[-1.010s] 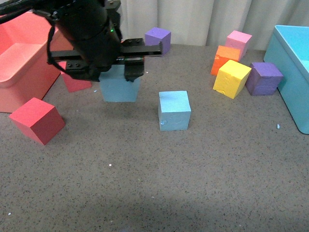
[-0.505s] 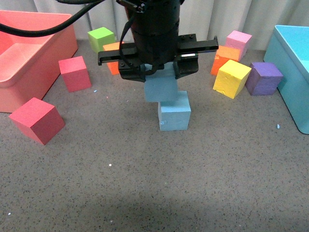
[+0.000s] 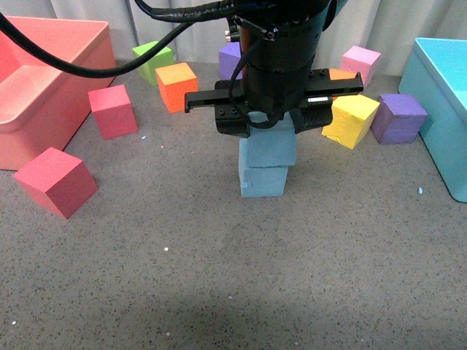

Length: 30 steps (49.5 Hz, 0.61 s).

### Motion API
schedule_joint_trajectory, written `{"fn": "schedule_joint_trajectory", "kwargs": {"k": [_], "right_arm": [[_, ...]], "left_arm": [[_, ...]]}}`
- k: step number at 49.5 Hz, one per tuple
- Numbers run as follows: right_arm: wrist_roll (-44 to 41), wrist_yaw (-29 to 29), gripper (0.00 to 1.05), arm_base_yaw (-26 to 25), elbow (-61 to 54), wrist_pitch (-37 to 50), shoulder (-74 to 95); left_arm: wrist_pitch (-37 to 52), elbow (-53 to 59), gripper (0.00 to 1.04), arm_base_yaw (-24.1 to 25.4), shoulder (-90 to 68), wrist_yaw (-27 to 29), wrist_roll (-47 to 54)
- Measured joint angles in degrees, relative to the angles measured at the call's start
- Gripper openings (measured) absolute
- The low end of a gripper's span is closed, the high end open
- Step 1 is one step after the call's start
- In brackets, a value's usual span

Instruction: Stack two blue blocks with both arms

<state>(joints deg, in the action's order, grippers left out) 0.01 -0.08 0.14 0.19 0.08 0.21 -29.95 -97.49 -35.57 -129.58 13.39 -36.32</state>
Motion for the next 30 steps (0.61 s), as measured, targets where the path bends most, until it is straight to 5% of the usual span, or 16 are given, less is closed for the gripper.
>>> {"fn": "schedule_joint_trajectory", "kwargs": {"k": [14,30], "right_arm": [[0.0,0.0,0.95,0.0,0.0,0.0,0.0],[0.0,0.0,0.95,0.0,0.0,0.0,0.0]], "left_arm": [[0.0,-0.33,0.47,-0.17,-0.59,0.63,0.2],[-0.83,0.09,1.0,-0.17,0.61,2.21,1.66]]}}
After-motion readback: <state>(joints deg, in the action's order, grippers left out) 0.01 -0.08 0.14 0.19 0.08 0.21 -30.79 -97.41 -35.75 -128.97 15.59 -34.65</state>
